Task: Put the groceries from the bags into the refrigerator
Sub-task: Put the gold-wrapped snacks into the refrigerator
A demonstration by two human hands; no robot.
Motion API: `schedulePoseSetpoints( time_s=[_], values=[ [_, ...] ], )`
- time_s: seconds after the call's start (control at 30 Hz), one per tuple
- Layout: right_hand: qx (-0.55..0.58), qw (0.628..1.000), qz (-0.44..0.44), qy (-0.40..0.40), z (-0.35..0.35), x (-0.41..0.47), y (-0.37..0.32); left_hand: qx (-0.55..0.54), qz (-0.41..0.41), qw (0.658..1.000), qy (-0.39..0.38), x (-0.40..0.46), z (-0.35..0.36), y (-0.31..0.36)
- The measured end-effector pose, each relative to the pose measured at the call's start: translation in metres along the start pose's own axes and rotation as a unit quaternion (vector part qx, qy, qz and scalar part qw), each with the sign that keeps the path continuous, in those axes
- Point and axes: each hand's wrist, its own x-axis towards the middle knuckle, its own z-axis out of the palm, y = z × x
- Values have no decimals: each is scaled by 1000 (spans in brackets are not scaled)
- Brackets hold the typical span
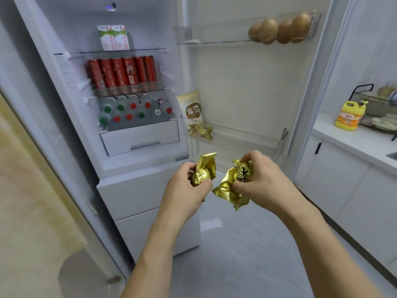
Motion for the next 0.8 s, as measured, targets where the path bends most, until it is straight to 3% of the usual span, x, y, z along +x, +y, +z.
schedulePoseSetpoints(
  time_s=[0.47,0.8],
  values=[
    [45,997,-63,13,-24,116,19,-33,26,995,93,107,17,15],
    [68,993,-44,83,-30,204,8,-99,84,990,46,218,-4,35]
  ],
)
